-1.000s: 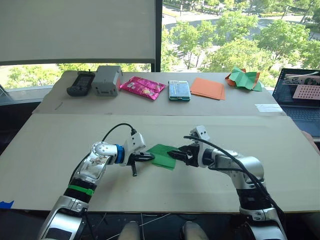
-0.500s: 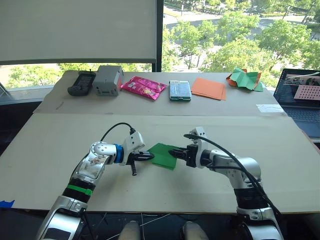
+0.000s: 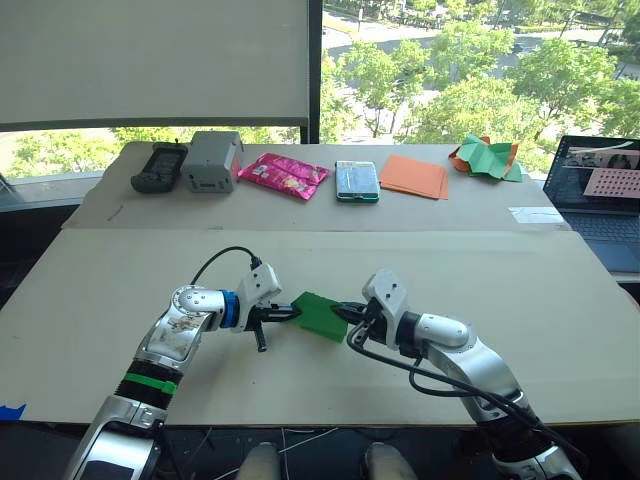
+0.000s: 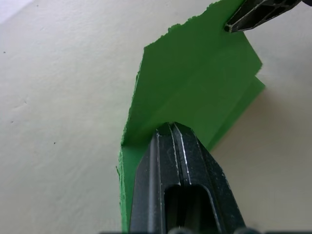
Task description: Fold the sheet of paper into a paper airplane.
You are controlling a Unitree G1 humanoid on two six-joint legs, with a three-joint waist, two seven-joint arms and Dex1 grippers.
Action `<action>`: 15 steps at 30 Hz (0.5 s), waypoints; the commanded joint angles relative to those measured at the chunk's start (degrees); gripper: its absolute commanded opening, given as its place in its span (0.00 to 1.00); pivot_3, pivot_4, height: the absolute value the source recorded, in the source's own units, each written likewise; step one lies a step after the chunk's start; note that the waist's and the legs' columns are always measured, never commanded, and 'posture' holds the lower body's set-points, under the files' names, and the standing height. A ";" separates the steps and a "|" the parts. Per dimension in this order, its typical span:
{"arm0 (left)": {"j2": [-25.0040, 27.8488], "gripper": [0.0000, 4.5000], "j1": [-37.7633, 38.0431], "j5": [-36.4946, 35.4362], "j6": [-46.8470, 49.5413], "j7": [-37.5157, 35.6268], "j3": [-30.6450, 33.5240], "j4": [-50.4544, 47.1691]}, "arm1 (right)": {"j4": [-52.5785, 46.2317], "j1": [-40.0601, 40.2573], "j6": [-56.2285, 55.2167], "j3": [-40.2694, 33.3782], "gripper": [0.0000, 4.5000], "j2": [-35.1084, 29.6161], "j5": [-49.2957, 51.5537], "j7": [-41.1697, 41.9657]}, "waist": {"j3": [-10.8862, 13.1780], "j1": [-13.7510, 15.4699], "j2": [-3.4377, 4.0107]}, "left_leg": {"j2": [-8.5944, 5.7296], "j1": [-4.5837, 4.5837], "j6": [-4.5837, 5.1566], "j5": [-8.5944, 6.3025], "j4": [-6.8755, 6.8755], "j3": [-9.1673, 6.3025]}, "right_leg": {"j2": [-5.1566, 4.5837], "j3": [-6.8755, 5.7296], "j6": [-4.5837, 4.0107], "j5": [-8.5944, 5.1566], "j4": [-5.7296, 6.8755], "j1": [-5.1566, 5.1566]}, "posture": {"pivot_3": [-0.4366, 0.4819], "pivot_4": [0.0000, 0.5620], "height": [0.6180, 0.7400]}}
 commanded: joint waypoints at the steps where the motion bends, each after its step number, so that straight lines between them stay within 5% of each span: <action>1: 1.61 0.00 0.82 -2.31 2.08 0.60 2.81 -3.79 | -0.67 -0.68 -10.43 4.08 0.01 -2.17 -8.62 -0.63 | 0.00 0.00 0.00 | 0.00 0.00 0.00 0.00 -0.01 0.00 | 0.00 0.00 0.00 0.00 -0.03 -0.02 | 0.48 0.27 0.72; 15: 4.11 0.00 -0.33 -6.41 5.61 1.68 6.21 -6.64 | 6.30 -3.00 -22.35 8.96 0.01 -5.16 -25.31 -0.87 | 0.03 0.40 -0.07 | -0.01 -0.01 0.02 0.02 0.00 0.02 | 0.01 0.00 0.00 0.00 -0.21 0.18 | 0.48 0.27 0.72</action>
